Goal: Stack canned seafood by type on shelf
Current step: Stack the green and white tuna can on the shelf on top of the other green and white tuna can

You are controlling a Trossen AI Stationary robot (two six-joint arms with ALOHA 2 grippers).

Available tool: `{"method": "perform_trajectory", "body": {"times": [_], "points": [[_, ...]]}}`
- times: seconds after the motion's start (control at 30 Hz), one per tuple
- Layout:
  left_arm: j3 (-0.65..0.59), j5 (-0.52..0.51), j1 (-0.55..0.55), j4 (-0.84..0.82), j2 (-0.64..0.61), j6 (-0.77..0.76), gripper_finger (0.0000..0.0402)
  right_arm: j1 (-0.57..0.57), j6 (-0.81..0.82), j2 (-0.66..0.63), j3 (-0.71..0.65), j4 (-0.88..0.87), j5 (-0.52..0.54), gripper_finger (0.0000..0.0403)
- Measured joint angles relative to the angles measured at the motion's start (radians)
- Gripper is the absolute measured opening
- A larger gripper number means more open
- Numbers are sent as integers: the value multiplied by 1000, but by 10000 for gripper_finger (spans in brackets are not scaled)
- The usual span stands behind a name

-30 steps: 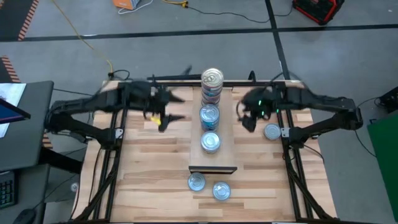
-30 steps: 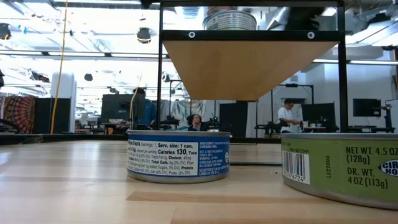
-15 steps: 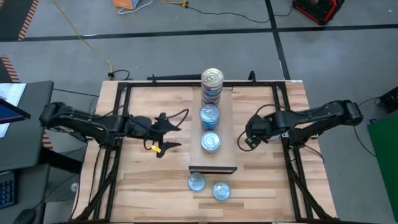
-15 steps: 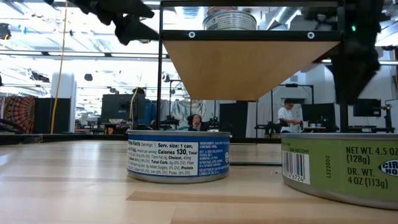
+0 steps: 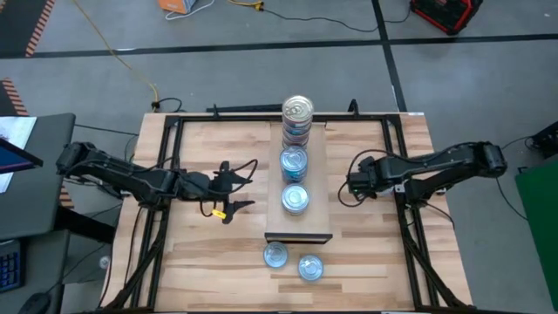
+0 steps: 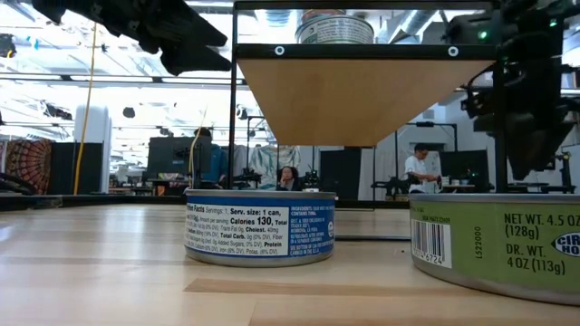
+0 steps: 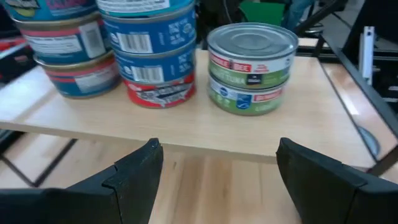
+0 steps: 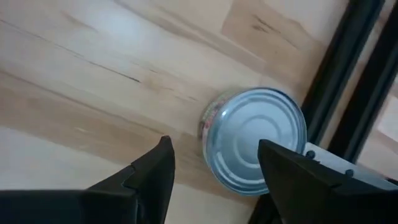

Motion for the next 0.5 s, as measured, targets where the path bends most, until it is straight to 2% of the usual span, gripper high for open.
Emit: {"method": "perform_trajectory", "body": {"times": [0.17, 0.33, 0.5], "points": [[-1, -10, 11, -7, 0, 11, 302, 0, -39, 96, 0, 84, 1, 256], [-1, -8, 11, -34, 0, 10, 302, -6, -54, 197, 0, 80, -13, 245], [-1, -4, 11, -42, 0, 9, 302, -12, -39, 231, 0, 58, -22, 229]]}}
